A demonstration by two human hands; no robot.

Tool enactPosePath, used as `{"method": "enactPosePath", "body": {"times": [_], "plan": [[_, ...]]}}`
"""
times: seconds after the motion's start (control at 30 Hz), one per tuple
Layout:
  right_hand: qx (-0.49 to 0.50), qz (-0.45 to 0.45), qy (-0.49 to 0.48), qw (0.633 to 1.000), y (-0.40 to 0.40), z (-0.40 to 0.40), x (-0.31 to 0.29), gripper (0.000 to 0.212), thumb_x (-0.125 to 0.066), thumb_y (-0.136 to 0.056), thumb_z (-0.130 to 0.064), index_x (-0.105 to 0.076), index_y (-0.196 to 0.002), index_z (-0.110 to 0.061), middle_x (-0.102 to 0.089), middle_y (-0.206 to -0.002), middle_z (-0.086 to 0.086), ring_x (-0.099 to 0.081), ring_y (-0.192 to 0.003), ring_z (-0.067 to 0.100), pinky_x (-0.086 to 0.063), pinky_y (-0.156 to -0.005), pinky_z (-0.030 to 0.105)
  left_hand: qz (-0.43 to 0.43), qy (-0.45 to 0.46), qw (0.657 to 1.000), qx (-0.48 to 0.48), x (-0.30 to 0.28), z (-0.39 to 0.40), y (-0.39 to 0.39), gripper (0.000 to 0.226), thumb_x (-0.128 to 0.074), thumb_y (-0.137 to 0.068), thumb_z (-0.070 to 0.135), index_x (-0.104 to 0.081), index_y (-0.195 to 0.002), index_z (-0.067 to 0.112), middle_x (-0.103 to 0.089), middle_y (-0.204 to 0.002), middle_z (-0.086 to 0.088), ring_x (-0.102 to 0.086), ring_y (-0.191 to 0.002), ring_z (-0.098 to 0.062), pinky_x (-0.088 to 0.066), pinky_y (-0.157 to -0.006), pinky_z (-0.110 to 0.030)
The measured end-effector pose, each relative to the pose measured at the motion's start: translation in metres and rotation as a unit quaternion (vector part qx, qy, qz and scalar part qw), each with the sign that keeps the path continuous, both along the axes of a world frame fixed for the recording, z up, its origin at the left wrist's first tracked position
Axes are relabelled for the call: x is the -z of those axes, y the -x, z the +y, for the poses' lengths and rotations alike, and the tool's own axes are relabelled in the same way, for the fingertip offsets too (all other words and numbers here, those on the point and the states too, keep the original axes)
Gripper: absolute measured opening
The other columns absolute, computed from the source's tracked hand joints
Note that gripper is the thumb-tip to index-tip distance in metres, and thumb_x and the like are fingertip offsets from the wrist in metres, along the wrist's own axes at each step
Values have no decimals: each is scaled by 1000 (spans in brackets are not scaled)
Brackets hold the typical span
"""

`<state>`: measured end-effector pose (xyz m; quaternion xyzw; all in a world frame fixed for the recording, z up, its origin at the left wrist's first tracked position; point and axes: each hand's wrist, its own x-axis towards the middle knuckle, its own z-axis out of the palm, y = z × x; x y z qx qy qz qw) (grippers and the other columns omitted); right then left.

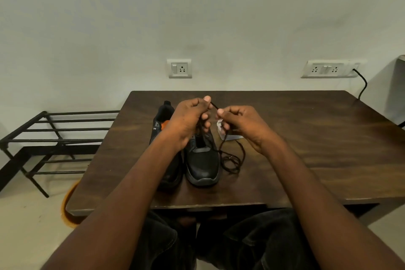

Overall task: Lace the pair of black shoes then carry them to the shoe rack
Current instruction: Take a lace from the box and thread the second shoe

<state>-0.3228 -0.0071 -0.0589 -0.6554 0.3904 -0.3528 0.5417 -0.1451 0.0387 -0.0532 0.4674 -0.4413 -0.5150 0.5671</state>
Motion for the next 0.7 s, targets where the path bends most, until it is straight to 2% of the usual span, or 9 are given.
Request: {"method": "enactPosePath", "body": {"times": [0.1, 0.2, 0.27, 0.3, 0.37, 0.43, 0.5, 0.6, 0.7], "plan": [[161, -131, -66, 976, 6, -16, 7, 20, -69, -100, -30, -75, -94, -11, -47, -57, -8, -43, -49, 8, -44, -50, 24, 58, -32, 997, 30, -5, 3, -10, 17, -61, -103, 28, -63, -98, 12, -39, -58, 3, -36, -44, -9, -33, -44, -22], [326, -350, -136, 868, 24, -33, 6, 18, -64, -103, -23, -66, -87, -13, -40, -56, -5, -32, -42, 7, -29, -42, 21, -25, -41, 998, 33, -3, 7, -21, 20, -68, -99, 26, -68, -105, 7, -39, -57, 5, -31, -43, -9, -28, -43, -21], [427, -289, -87, 853, 38, -38, 13, 27, -60, -104, -24, -63, -78, -16, -49, -56, -2, -41, -43, 10, -34, -45, 28, -56, -40, 998, 9, -1, 8, -25, 27, -70, -98, 26, -69, -112, 2, -42, -55, 6, -30, -43, -8, -28, -42, -20], [459, -173, -39, 871, 43, -39, 16, 26, -62, -102, -26, -65, -77, -17, -58, -63, 1, -53, -50, 15, -44, -51, 34, -58, -37, 998, -2, -1, 8, -26, 28, -69, -98, 26, -69, -111, 2, -43, -55, 6, -30, -42, -8, -27, -40, -19], [429, 152, 54, 889, 46, -34, 25, 14, -68, -93, -29, -74, -100, -18, -74, -102, 7, -71, -94, 27, -56, -85, 44, -74, -30, 997, -8, -2, 8, -28, 27, -67, -100, 30, -72, -108, 5, -43, -54, 6, -28, -42, -7, -25, -38, -18], [316, 306, 120, 890, 36, -28, 26, 54, -76, -86, -23, -61, -138, -22, -58, -143, 6, -54, -134, 28, -46, -110, 49, -110, -24, 994, 1, -1, 7, -26, 29, -64, -101, 35, -75, -106, 8, -43, -55, 6, -27, -43, -7, -23, -38, -18], [161, 228, 144, 949, 19, -16, 17, 68, -77, -88, -16, -50, -150, -25, -49, -154, 1, -46, -142, 19, -43, -114, 43, -145, -26, 989, 25, 0, 6, -21, 32, -63, -101, 41, -77, -103, 11, -42, -55, 7, -26, -43, -7, -22, -39, -19], [-46, 99, 83, 991, 0, 2, 4, 29, -70, -99, -18, -71, -129, -17, -76, -118, 3, -71, -111, 10, -55, -94, 23, -164, -31, 985, 49, 3, 7, -14, 34, -64, -99, 46, -76, -93, 14, -41, -56, 5, -25, -43, -7, -23, -39, -19], [90, 23, 61, 994, -1, -6, 4, 18, -60, -105, -13, -77, -104, -9, -72, -74, 11, -72, -71, 20, -60, -75, 32, -151, -44, 986, 48, 3, 8, -17, 36, -66, -98, 46, -74, -92, 11, -42, -56, 5, -27, -42, -7, -23, -40, -18]]}}
